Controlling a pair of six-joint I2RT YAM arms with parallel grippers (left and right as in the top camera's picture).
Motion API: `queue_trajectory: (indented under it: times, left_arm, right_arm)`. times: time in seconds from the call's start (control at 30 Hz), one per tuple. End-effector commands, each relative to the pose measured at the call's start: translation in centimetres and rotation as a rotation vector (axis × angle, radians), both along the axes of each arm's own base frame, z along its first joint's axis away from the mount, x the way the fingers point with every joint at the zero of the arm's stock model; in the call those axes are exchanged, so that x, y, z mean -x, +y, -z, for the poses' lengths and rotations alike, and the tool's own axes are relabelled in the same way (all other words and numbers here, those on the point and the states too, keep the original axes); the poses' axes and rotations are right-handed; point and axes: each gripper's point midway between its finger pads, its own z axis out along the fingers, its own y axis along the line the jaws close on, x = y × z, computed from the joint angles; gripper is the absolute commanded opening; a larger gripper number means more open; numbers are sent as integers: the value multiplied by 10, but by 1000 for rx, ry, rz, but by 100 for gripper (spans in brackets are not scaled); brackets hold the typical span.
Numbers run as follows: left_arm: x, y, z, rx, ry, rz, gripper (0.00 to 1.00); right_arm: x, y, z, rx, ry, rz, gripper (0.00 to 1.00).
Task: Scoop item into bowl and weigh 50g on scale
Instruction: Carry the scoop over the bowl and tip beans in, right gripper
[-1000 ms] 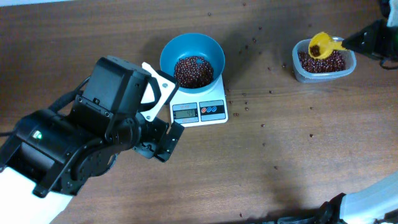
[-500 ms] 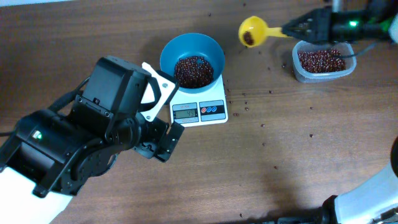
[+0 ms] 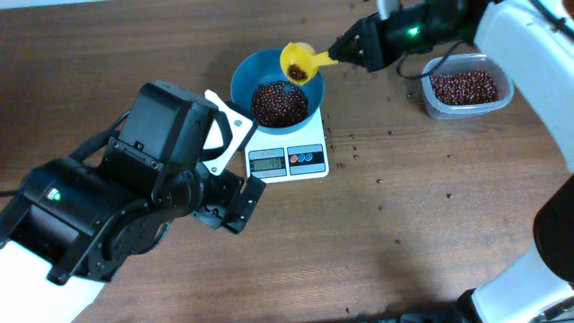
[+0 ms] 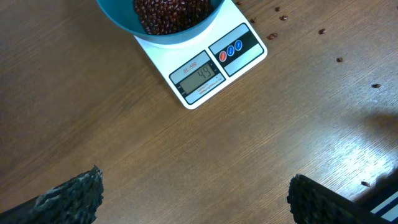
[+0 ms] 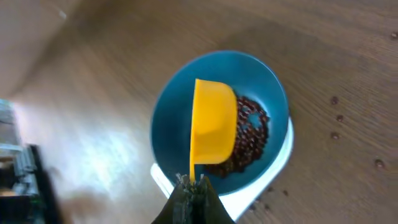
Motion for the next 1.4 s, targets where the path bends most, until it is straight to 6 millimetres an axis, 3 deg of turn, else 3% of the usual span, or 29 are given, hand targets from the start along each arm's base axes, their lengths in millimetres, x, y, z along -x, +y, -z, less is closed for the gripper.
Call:
queue_trajectory:
  times: [0.0,0.07,0.13,0.3,0.4,0.5,0.6,0.7,1.13,1.37]
  left_arm:
    - [-3,1,-8,5,-25,-1,99]
    - [-3,1,-8,5,-25,-1,99]
    - [-3,1,-8,5,-25,-1,99]
    - [-3,1,-8,5,-25,-1,99]
    - [-3,1,-8,5,-25,-1,99]
    - [-3,1,-8,5,-25,-1,99]
    - [-3,1,-8,5,-25,-1,99]
    - [-3,1,-8,5,-25,-1,99]
    - [-3,1,-8,5,-25,-1,99]
    - [-3,1,-8,5,-25,-1,99]
  right_arm:
    - [-9,-2,-17,139,-127,21,4]
    - [-9,-1,-28,168,-167,30,4]
    - [-11,-5,-20,270,-194,40,4]
    - [-5,4,-29,278,-225,12,4]
    - [-6,10,-47,264,-273,5,4]
    - [-4,7,-37,344,-272,-6,4]
    - [-4,14,-58,323,-326,-11,4]
    - [2,13,-46,338,-273,-24,4]
    - [21,38,-59,170,-239,-119,4]
    - [10,15,-61,113,-157,-2,4]
